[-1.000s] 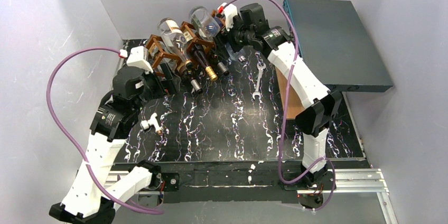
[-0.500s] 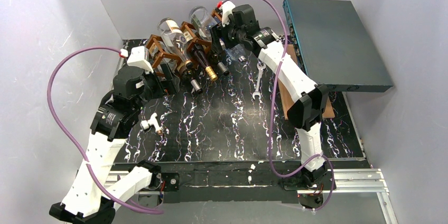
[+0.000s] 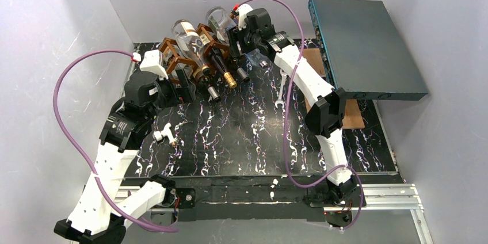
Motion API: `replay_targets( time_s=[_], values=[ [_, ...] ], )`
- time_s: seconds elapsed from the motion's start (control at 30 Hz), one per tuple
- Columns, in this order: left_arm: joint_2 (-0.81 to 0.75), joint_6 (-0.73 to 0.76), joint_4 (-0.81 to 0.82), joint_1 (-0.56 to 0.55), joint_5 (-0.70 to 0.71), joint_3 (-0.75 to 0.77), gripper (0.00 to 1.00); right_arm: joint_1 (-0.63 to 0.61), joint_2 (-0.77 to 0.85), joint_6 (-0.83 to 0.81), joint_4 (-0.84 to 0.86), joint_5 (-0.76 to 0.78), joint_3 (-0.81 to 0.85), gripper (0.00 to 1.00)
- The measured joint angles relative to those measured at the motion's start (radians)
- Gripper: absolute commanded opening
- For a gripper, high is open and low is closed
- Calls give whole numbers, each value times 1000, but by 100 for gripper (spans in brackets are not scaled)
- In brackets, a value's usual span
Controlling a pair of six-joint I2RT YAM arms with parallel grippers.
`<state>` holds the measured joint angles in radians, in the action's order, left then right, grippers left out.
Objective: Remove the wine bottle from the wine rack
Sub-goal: Pick up the wine bottle from the wine rack.
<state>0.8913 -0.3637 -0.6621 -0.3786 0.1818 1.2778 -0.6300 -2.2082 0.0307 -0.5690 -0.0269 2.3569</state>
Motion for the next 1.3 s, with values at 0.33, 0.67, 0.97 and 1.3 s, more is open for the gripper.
replay_targets(
  time_s=[0.33, 0.67, 0.97, 1.3],
  values=[
    [11, 6, -1, 0, 6, 0, 99, 0, -42, 23, 11, 6, 47, 68],
    [18, 12, -1, 0, 16, 0, 99, -1, -90, 46, 28, 36, 82, 65],
    [18, 13, -1, 0, 18, 0, 99, -1, -102, 52, 29, 72, 89, 63],
    [18, 12, -1, 0, 18, 0, 99, -3, -107, 69, 48, 84, 105, 63]
  ],
)
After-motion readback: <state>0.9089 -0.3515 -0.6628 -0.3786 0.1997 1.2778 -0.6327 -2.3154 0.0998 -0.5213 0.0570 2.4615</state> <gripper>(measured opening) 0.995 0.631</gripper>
